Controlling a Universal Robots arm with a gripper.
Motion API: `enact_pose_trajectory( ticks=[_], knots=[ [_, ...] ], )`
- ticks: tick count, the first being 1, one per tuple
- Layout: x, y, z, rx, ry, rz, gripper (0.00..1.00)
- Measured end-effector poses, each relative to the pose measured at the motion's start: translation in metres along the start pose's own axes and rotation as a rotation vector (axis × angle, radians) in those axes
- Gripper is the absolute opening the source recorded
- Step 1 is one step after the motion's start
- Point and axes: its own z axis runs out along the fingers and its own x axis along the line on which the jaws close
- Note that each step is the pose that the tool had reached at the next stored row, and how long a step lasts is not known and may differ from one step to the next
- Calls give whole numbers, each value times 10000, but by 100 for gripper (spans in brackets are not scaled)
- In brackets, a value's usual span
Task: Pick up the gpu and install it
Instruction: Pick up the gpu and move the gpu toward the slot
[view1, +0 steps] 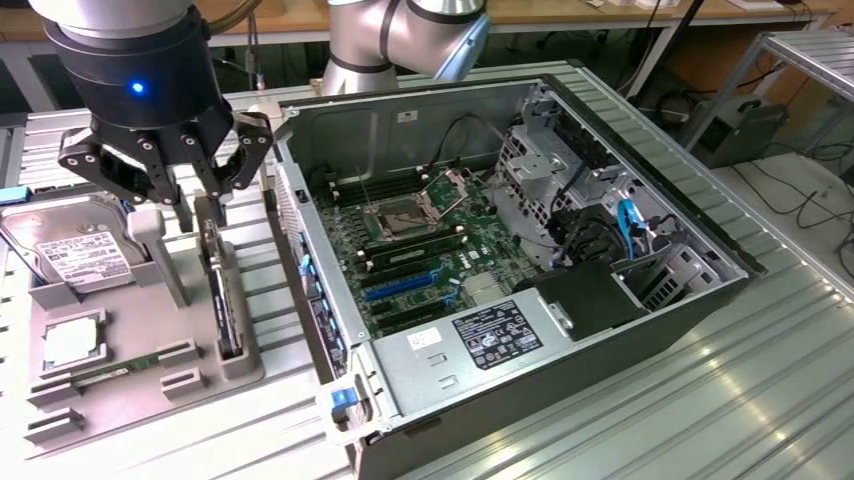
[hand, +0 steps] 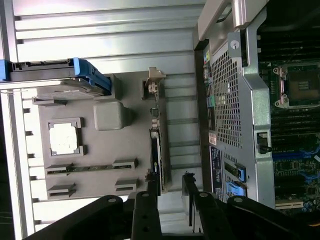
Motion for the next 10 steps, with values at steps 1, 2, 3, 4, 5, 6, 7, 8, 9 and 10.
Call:
enact_pose_trajectory(
  ticks=[1, 2, 3, 4, 5, 6, 7, 8, 9, 10],
  knots=[
    [0, 0, 2, 0, 0, 0, 36],
    [1, -1, 13, -1, -1, 0, 42],
    [1, -1, 30, -1, -1, 0, 42],
    [2, -2, 57, -1, 0, 0, 42],
    [2, -3, 77, 0, 0, 0, 42],
    [2, -4, 93, 0, 0, 1, 42],
    [3, -5, 126, 1, 4, 1, 42],
    [5, -6, 156, 1, 13, 2, 42],
    [5, -8, 179, 2, 23, 3, 42],
    [5, -9, 199, 3, 32, 2, 42]
  ],
)
